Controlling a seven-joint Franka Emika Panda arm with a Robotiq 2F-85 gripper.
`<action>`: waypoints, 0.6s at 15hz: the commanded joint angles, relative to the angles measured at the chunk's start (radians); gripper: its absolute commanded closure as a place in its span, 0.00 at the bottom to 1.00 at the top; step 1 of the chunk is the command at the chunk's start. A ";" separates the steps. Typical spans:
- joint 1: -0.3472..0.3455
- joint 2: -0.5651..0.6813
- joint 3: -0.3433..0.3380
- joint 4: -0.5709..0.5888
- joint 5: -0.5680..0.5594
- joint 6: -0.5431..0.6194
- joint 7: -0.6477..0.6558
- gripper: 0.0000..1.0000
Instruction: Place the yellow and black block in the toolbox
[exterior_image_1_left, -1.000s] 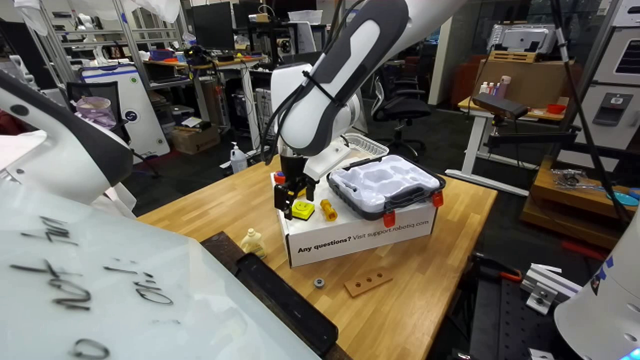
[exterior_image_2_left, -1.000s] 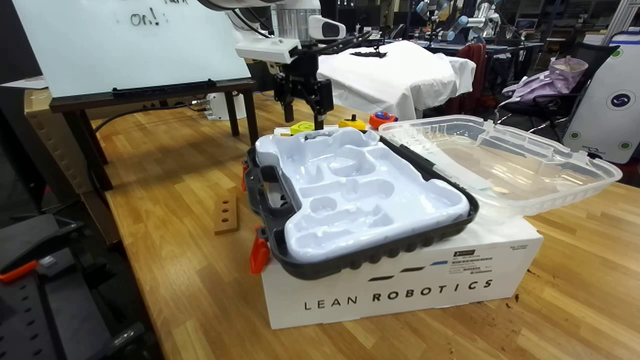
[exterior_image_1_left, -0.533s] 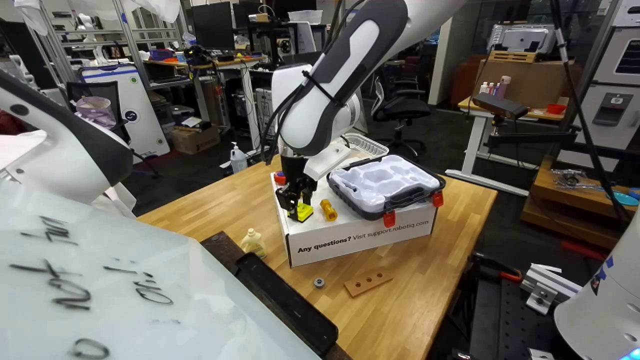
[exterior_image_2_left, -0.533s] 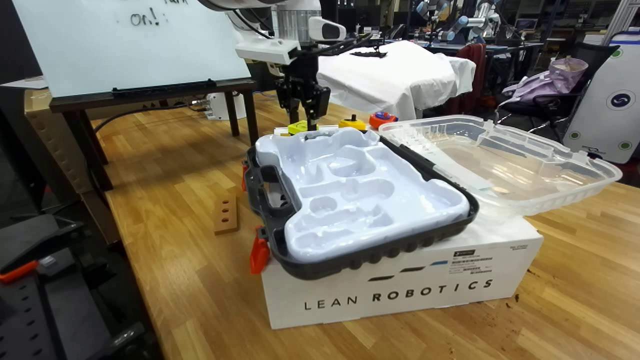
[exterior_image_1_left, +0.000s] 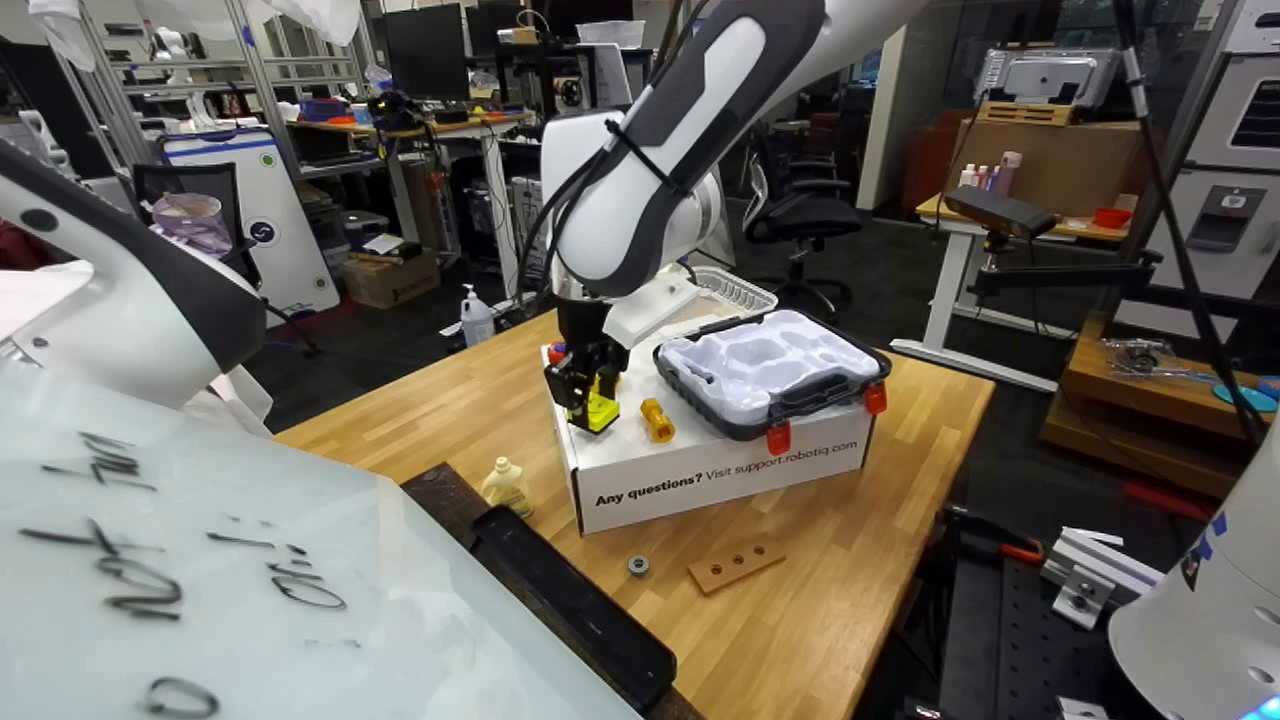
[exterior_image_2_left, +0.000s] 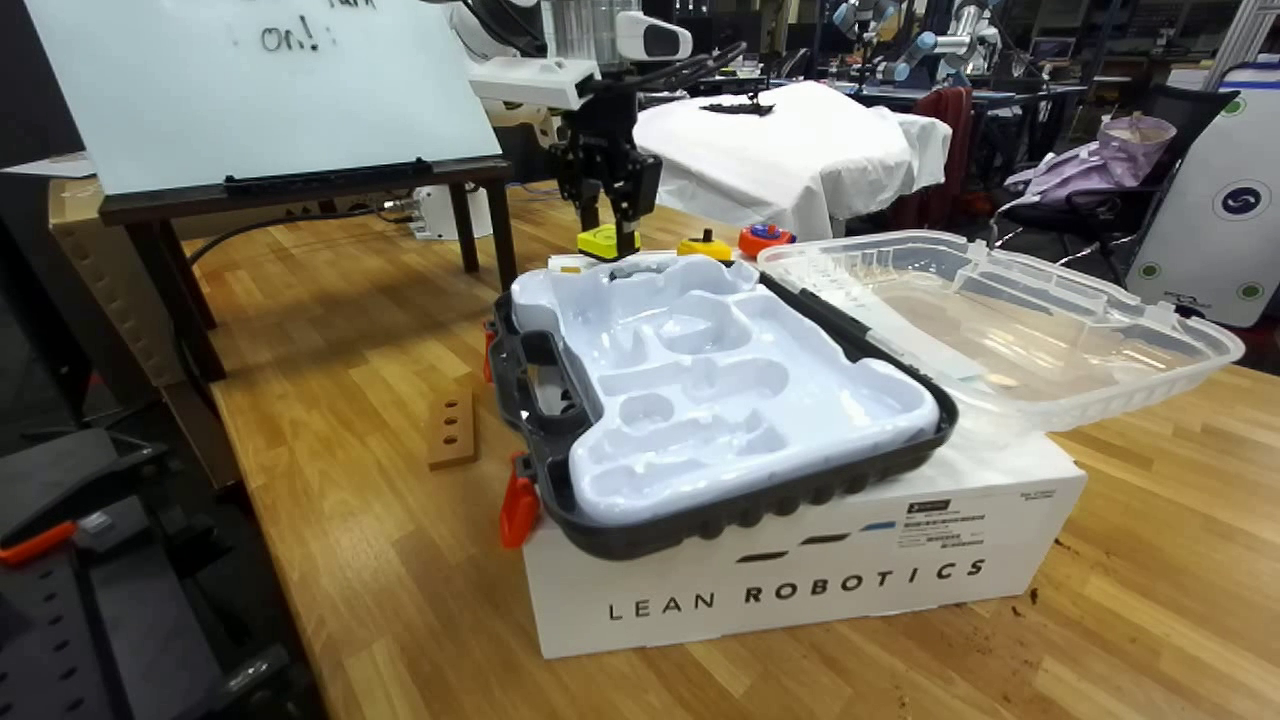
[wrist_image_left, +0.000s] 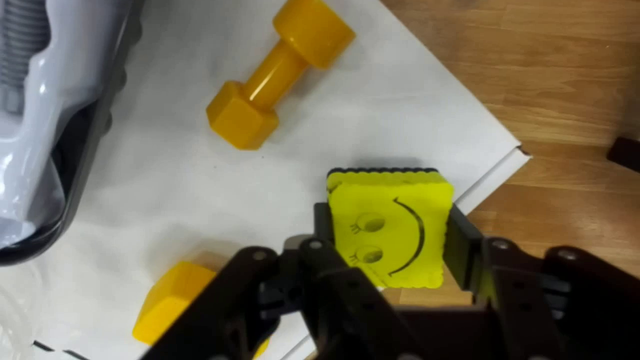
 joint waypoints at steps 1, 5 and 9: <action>-0.010 -0.071 0.012 -0.043 0.015 0.000 -0.007 0.71; -0.014 -0.133 0.006 -0.077 0.029 0.001 0.021 0.71; -0.032 -0.177 -0.030 -0.116 0.042 0.000 0.091 0.71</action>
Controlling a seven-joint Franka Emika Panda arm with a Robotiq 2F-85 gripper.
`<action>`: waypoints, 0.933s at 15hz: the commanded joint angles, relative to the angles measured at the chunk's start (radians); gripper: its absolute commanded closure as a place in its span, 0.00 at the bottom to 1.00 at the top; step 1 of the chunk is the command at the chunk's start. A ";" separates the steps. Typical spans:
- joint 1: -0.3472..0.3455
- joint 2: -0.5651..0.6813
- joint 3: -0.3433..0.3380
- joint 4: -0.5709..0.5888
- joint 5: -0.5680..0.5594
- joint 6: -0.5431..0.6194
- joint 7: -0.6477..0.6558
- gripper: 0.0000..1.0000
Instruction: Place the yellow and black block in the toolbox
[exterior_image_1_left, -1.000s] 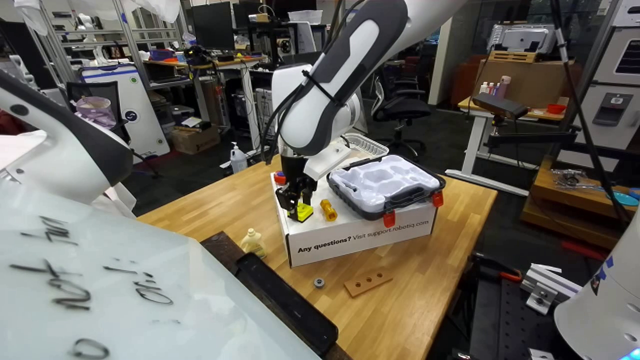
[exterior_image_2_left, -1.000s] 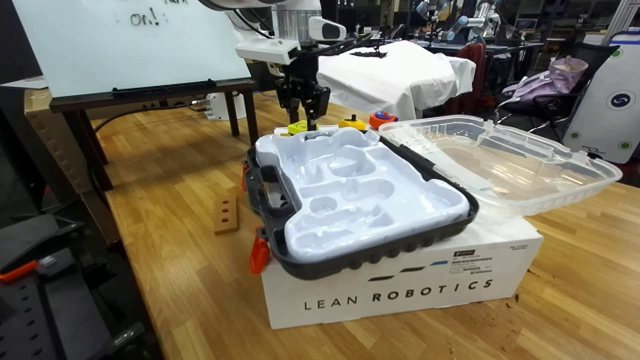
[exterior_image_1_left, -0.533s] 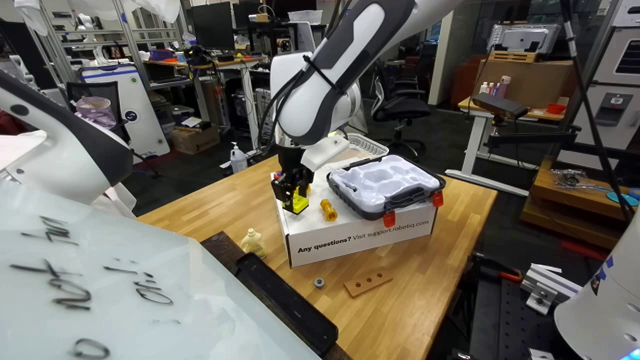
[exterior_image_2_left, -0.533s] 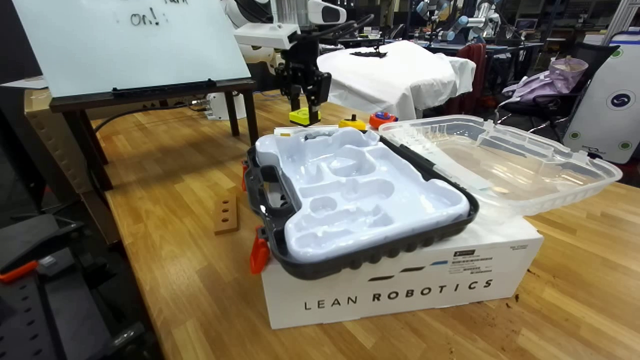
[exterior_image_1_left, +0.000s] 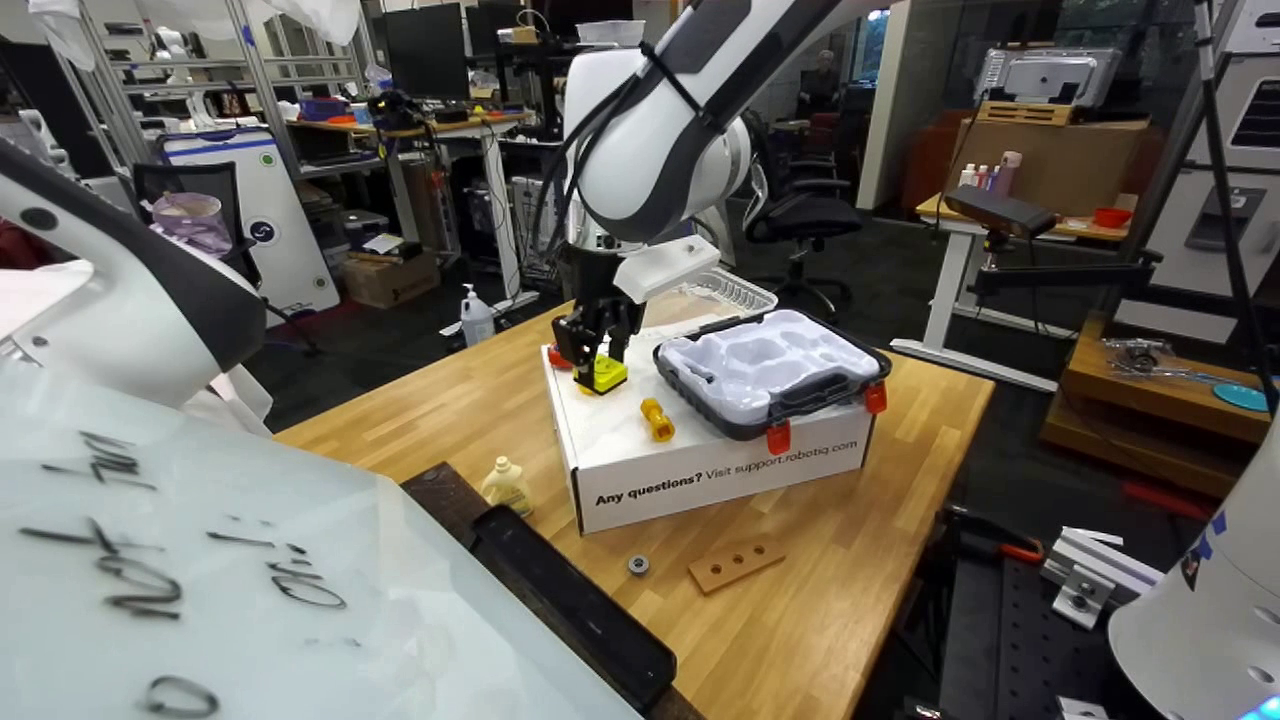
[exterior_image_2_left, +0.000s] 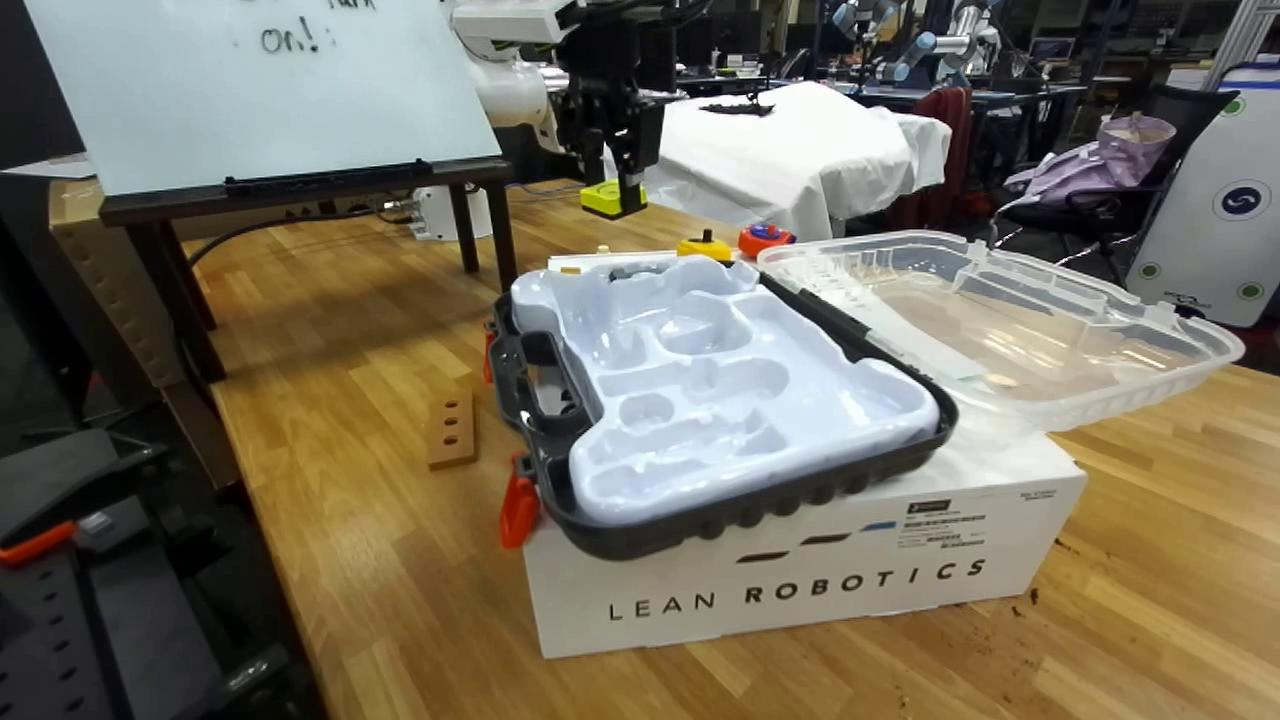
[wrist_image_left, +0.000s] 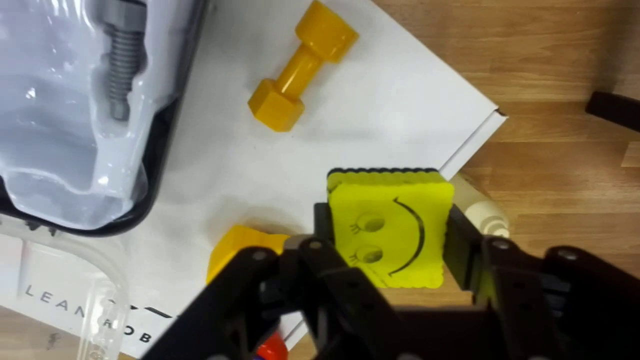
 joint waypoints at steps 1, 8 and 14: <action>-0.026 -0.051 -0.026 -0.051 0.023 0.001 0.058 0.71; -0.076 -0.108 -0.093 -0.115 0.020 -0.004 0.148 0.71; -0.084 -0.149 -0.133 -0.186 -0.019 -0.008 0.232 0.71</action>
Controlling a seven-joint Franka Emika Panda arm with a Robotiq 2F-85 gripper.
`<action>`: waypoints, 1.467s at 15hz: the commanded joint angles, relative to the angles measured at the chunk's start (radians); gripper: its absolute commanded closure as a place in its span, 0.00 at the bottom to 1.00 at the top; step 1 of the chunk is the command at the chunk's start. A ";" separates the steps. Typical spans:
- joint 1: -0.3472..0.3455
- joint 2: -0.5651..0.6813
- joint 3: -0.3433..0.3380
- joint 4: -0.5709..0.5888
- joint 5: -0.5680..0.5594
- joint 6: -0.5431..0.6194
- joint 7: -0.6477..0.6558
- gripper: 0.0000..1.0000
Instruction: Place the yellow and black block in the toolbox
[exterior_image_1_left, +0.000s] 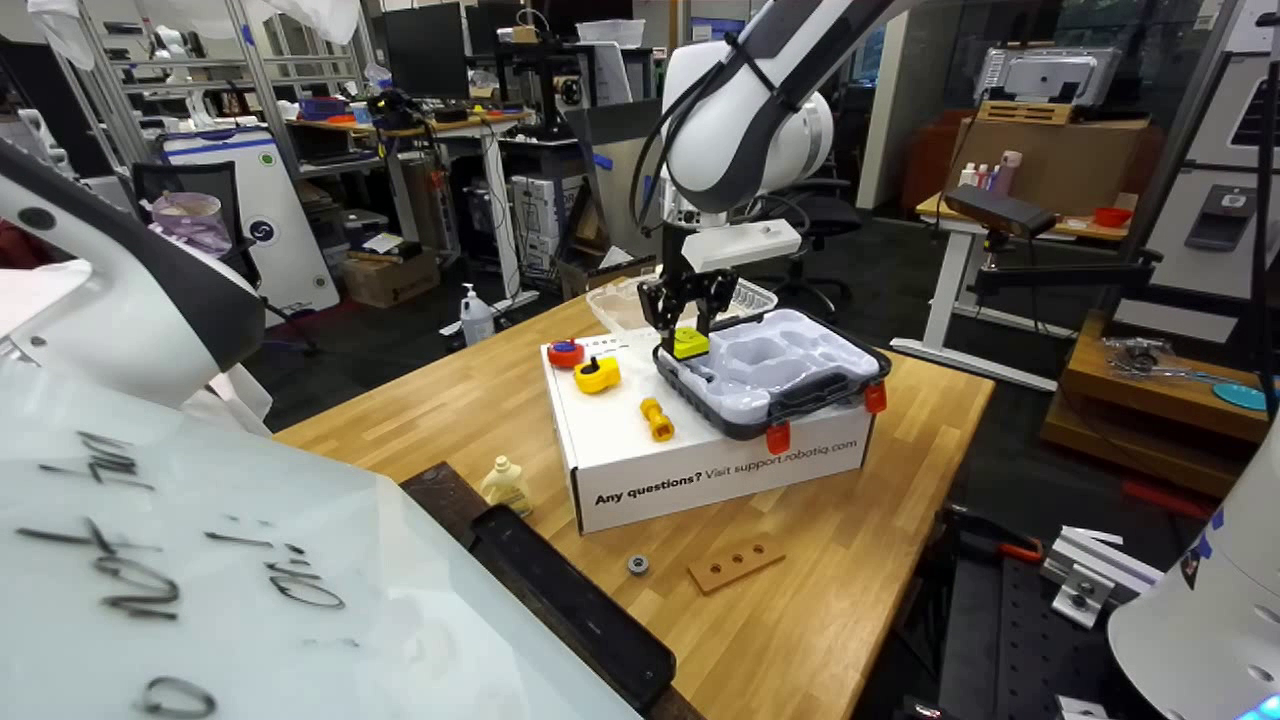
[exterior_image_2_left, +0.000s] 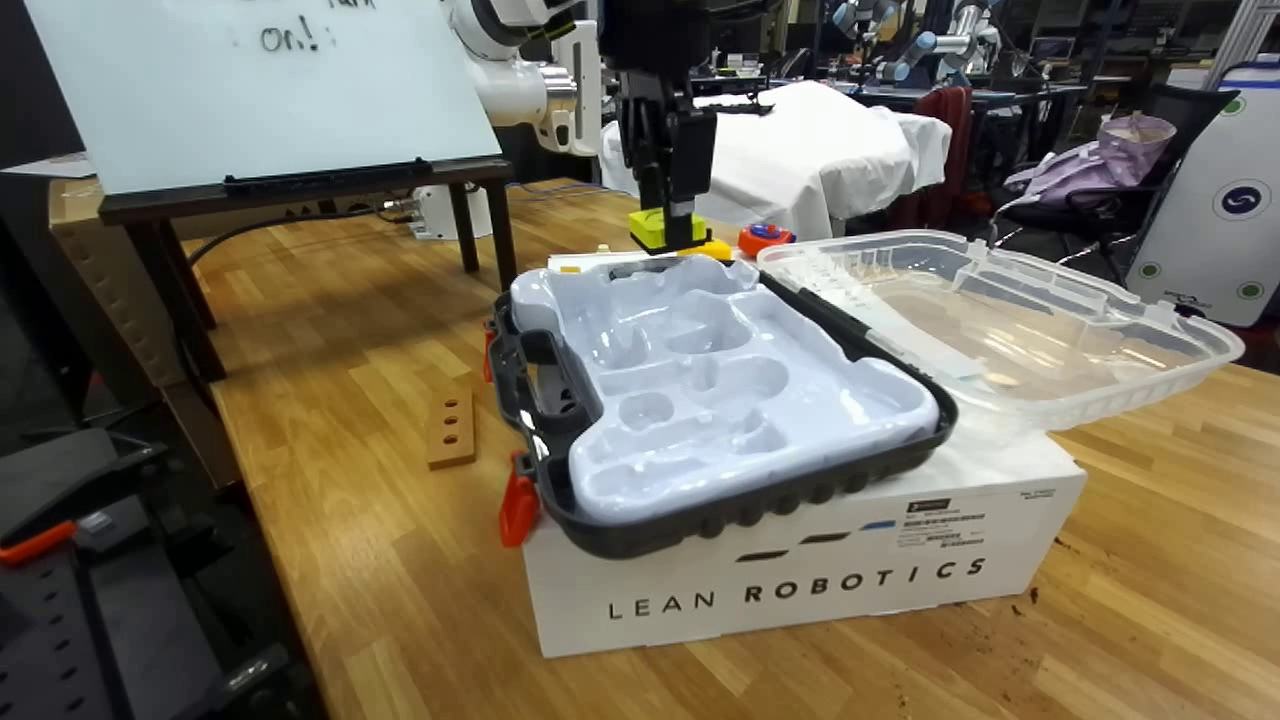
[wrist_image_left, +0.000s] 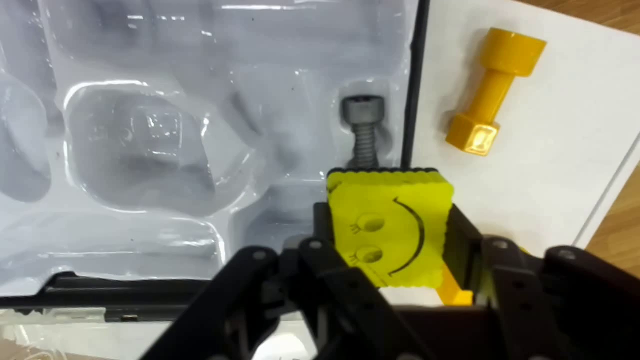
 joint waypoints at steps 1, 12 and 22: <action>-0.011 -0.048 -0.019 -0.050 -0.027 -0.009 0.051 0.71; -0.040 -0.093 -0.072 -0.114 -0.135 -0.012 0.168 0.71; -0.064 -0.069 -0.098 -0.136 -0.150 -0.017 0.232 0.71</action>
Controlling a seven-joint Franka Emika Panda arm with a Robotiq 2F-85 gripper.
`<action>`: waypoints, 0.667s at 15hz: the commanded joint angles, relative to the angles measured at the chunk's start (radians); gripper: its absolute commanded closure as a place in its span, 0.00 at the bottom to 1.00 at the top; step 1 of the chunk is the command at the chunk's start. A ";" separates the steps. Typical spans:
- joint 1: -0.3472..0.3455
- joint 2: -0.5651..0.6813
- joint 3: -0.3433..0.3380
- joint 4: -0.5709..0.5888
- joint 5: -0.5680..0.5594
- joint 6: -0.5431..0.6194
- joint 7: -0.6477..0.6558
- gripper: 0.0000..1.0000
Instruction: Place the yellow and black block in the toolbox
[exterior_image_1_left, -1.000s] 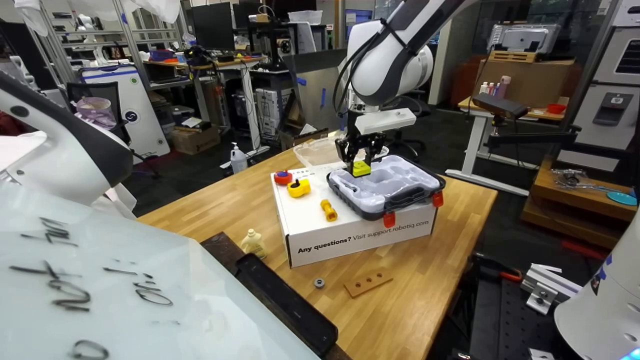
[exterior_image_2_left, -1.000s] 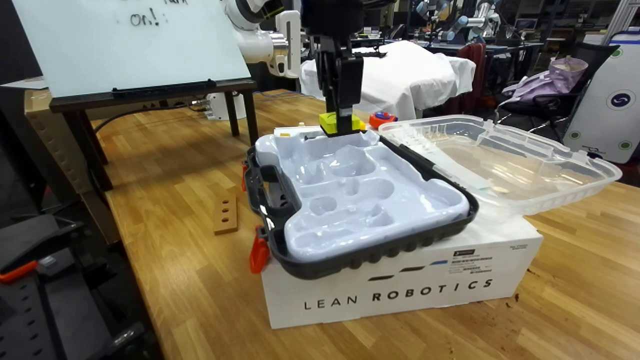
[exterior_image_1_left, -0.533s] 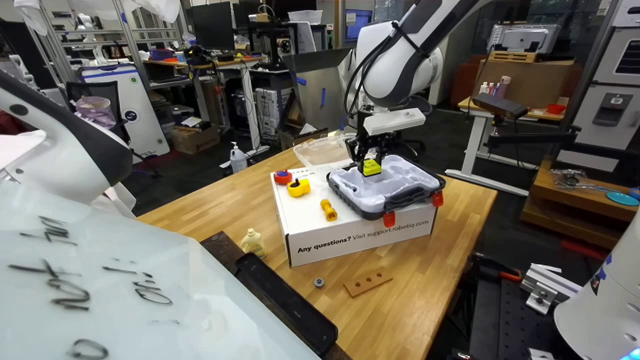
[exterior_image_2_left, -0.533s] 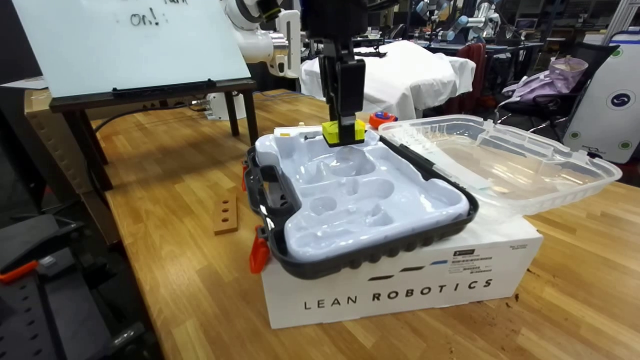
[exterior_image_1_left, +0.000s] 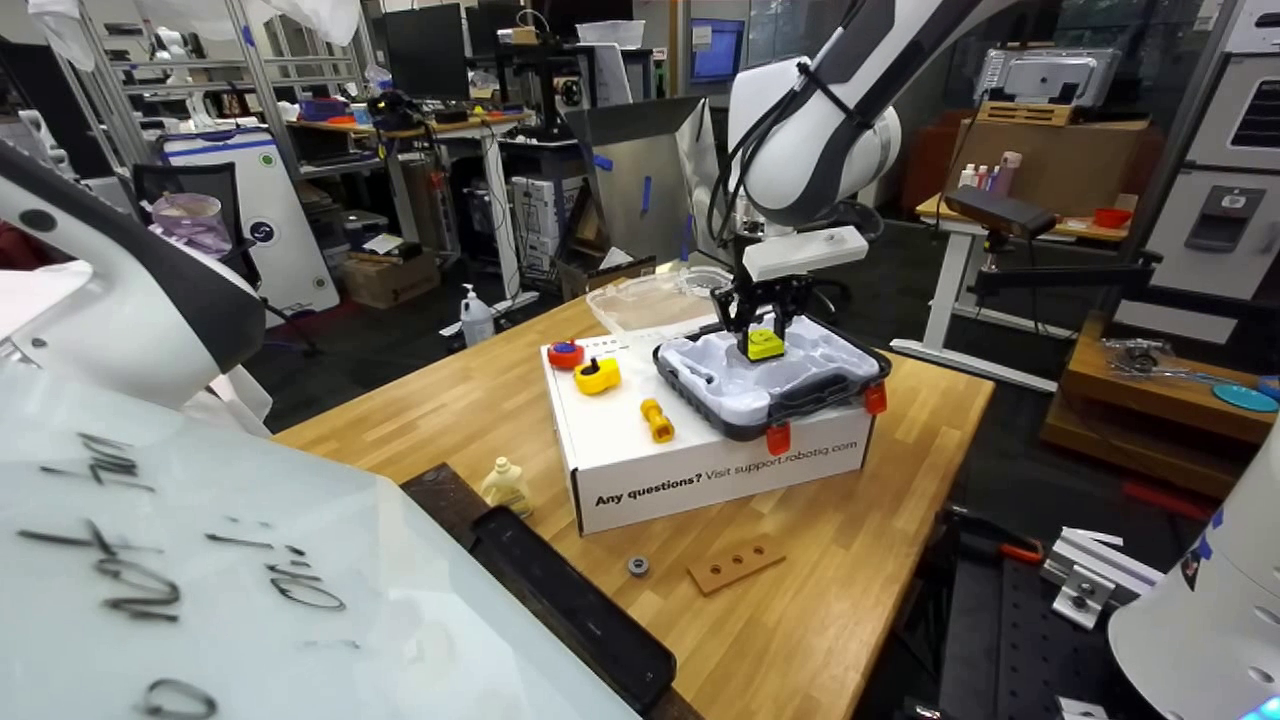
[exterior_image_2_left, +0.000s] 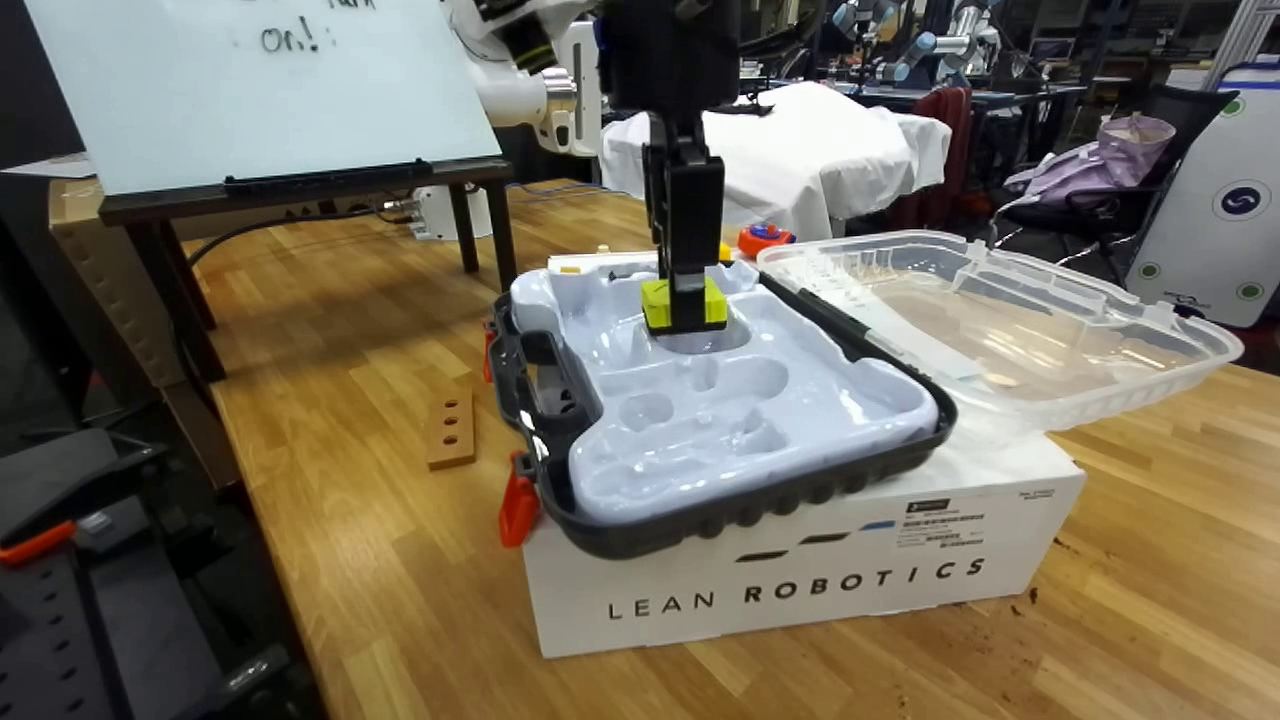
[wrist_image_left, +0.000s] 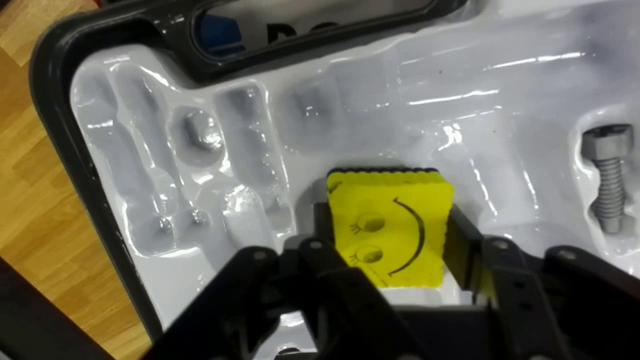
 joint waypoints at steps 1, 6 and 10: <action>-0.016 0.004 0.001 0.004 -0.005 -0.011 0.034 0.71; -0.017 0.041 0.006 0.043 0.040 -0.007 0.039 0.71; -0.014 0.084 0.004 0.094 0.067 -0.015 0.038 0.71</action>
